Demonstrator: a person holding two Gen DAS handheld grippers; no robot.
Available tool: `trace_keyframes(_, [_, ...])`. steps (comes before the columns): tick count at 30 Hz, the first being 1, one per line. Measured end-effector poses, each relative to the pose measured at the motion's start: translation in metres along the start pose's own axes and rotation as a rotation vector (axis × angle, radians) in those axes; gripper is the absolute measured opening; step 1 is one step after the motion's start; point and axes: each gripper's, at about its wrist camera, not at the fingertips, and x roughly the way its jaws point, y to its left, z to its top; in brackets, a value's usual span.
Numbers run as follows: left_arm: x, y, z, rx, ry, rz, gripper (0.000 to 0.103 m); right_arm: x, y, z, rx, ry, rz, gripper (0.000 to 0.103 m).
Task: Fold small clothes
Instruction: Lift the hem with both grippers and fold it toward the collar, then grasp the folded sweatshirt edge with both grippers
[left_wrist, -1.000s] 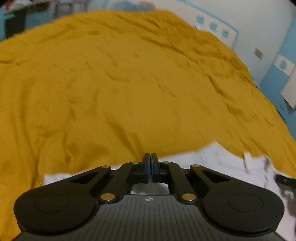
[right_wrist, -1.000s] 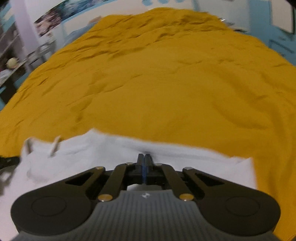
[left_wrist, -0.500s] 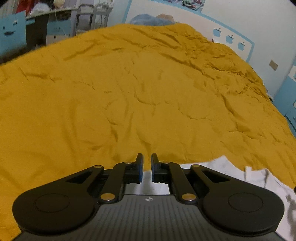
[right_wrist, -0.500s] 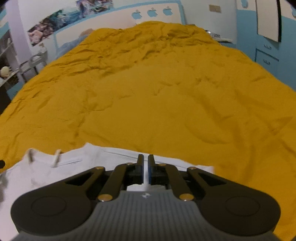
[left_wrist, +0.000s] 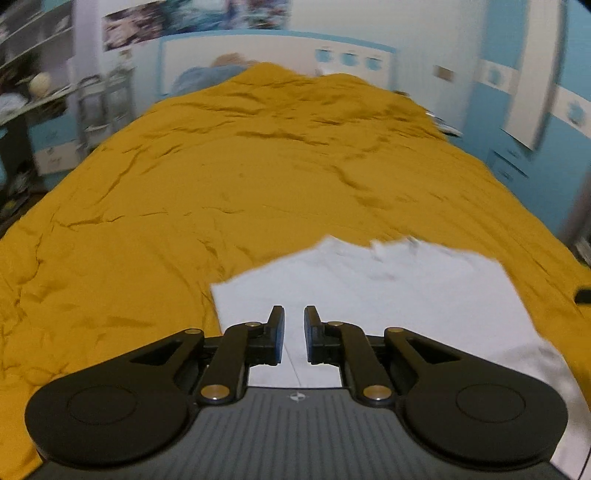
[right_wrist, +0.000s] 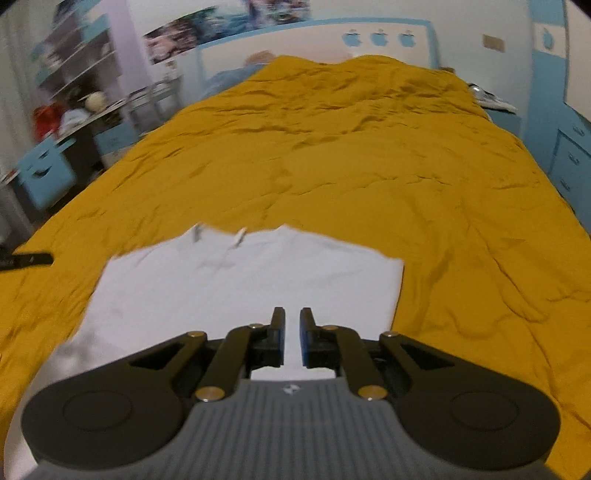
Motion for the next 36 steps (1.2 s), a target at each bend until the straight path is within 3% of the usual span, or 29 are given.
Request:
trace_keyframes(5, [-0.043, -0.018, -0.042, 0.141, 0.036, -0.073, 0.016, -0.067, 0.016, -0.048, -0.103, 0.024, 0.029, 0.011])
trace_keyframes(9, [-0.065, -0.032, -0.083, 0.258, 0.075, -0.108, 0.016, -0.107, 0.029, -0.099, -0.207, 0.076, 0.042, 0.012])
trace_keyframes(14, [-0.082, -0.057, -0.139, 0.449, 0.142, -0.187, 0.023, -0.138, 0.046, -0.165, -0.321, 0.160, 0.063, 0.014])
trace_keyframes(17, [-0.084, -0.072, -0.170, 0.566, 0.207, -0.234, 0.023, -0.148, 0.057, -0.202, -0.359, 0.217, 0.086, 0.020])
trace_keyframes(22, [-0.093, -0.086, -0.208, 0.737, 0.236, -0.191, 0.045, -0.159, 0.075, -0.249, -0.462, 0.266, 0.065, 0.027])
trace_keyframes(24, [-0.095, -0.087, -0.219, 0.768, 0.252, -0.189, 0.055, -0.163, 0.080, -0.261, -0.498, 0.272, 0.074, 0.036])
trace_keyframes(28, [-0.097, -0.088, -0.245, 0.833, 0.286, -0.153, 0.063, -0.160, 0.084, -0.275, -0.569, 0.299, 0.068, 0.041])
trace_keyframes(30, [-0.099, -0.088, -0.260, 0.870, 0.290, -0.126, 0.076, -0.157, 0.085, -0.282, -0.609, 0.301, 0.035, 0.048])
trace_keyframes(33, [-0.098, -0.092, -0.278, 0.910, 0.282, -0.087, 0.080, -0.154, 0.086, -0.290, -0.667, 0.284, 0.004, 0.063])
trace_keyframes(36, [-0.095, -0.096, -0.295, 0.951, 0.273, -0.020, 0.082, -0.149, 0.086, -0.300, -0.730, 0.280, -0.010, 0.067])
